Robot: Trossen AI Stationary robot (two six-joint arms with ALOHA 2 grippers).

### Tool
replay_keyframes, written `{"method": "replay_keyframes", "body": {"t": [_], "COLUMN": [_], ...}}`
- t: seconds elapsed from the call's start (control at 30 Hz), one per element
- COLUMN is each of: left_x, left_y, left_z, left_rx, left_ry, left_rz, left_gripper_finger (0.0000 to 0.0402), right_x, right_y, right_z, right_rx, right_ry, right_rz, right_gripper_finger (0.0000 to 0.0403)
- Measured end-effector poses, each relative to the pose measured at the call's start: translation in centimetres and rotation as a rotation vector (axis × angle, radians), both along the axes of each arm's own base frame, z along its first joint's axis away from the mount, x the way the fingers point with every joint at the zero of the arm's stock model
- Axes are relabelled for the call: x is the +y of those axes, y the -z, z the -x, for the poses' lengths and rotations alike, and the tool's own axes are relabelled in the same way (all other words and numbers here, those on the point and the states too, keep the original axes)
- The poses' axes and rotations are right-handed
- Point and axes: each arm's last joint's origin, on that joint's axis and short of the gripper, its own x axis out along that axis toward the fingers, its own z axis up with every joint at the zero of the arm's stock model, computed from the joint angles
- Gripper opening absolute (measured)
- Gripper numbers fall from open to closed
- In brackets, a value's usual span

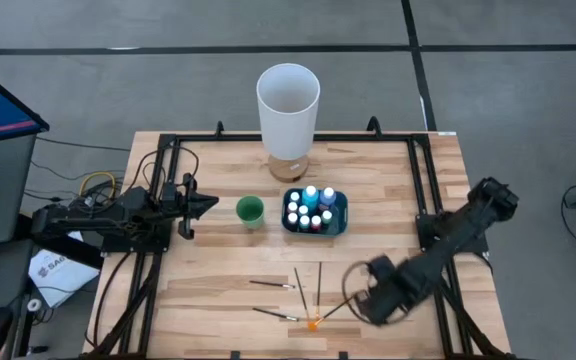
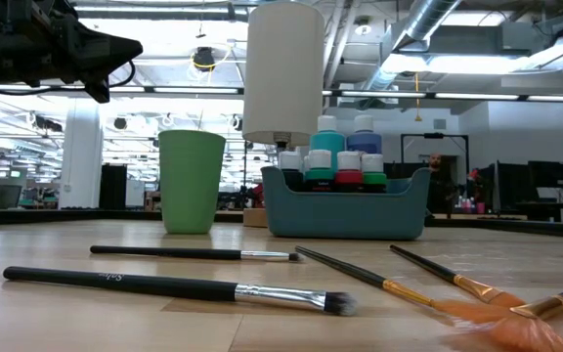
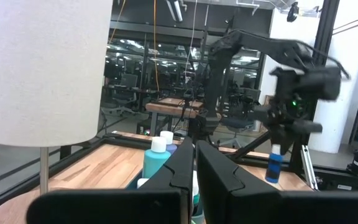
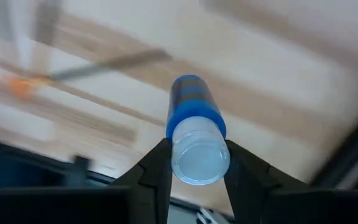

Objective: Pick & Place Paint Supplies
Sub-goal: Put the small blue paint bottle into the green bin

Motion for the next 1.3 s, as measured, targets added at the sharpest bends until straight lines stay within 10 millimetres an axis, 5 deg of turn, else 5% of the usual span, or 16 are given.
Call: {"method": "replay_keyframes", "body": {"t": [0.3, 0.6, 1.03, 1.3], "left_x": [0.0, 0.0, 0.0, 0.0], "left_y": [0.0, 0.0, 0.0, 0.1], "left_z": [0.0, 0.0, 0.0, -0.1], "left_rx": [-0.002, -0.001, -0.002, 0.016], "left_ry": [0.000, 0.000, 0.000, 0.000], "left_rz": [0.000, 0.000, 0.000, 0.001], "left_gripper_finger": [0.0008, 0.0008, 0.0008, 0.0008], "right_x": [-9.4, -16.5, -17.9, -18.6], "right_y": [-5.0, -6.5, -4.4, -1.0], "right_z": [-4.2, -6.1, -7.2, -9.4], "right_rx": [-0.166, -0.191, -0.078, 0.032], "right_ry": [-0.188, -0.275, -0.323, -0.394], "right_rz": [0.102, 0.130, 0.134, 0.126], "right_gripper_finger": [0.0110, 0.0117, 0.0119, 0.0118]}}
